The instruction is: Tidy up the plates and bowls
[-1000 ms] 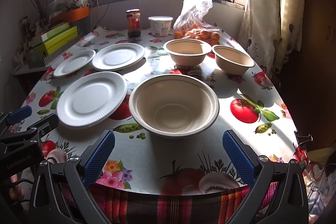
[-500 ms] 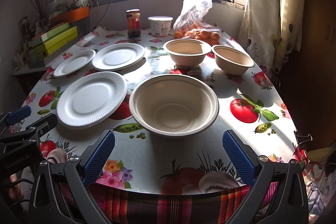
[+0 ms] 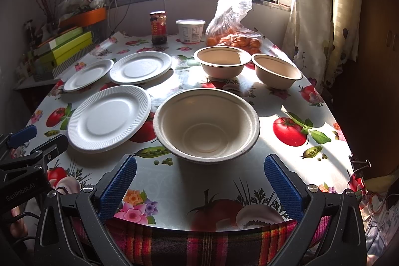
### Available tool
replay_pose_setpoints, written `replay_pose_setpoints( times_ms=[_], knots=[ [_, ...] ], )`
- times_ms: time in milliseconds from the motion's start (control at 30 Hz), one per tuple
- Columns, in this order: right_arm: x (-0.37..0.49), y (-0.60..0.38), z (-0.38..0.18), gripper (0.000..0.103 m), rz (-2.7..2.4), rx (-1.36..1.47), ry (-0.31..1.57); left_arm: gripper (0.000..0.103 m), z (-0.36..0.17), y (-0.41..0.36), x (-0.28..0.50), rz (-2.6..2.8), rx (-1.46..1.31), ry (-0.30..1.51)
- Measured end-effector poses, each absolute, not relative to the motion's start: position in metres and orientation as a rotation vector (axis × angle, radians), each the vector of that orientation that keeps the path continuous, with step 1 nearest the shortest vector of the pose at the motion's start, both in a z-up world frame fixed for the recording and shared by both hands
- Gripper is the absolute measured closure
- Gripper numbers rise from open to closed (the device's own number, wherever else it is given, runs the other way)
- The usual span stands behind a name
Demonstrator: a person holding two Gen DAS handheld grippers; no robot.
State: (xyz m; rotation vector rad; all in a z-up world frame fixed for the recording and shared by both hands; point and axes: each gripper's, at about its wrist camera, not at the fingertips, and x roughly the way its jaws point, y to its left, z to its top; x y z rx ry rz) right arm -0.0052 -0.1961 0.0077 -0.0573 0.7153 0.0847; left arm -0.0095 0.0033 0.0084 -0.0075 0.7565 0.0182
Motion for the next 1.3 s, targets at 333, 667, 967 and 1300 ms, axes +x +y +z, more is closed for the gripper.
replay_pose_setpoints(
  times_ms=[333, 667, 967, 1300],
  knots=[
    [-0.003, -0.193, 0.008, 0.000, 0.084, -0.058, 0.714, 0.018, 0.014, 0.005, -0.006, 0.025, -0.005, 0.753],
    [0.007, -0.200, 0.015, 0.000, 0.084, -0.071, 0.704, 0.018, 0.020, 0.012, 0.003, 0.044, -0.001, 0.740],
    [0.026, -0.185, 0.043, 0.000, 0.144, -0.081, 0.648, 0.018, 0.037, 0.036, 0.015, 0.096, -0.005, 0.702],
    [0.071, -0.156, 0.080, 0.000, 0.270, -0.098, 0.619, 0.018, 0.048, 0.082, 0.041, 0.100, -0.009, 0.721]
  ],
)
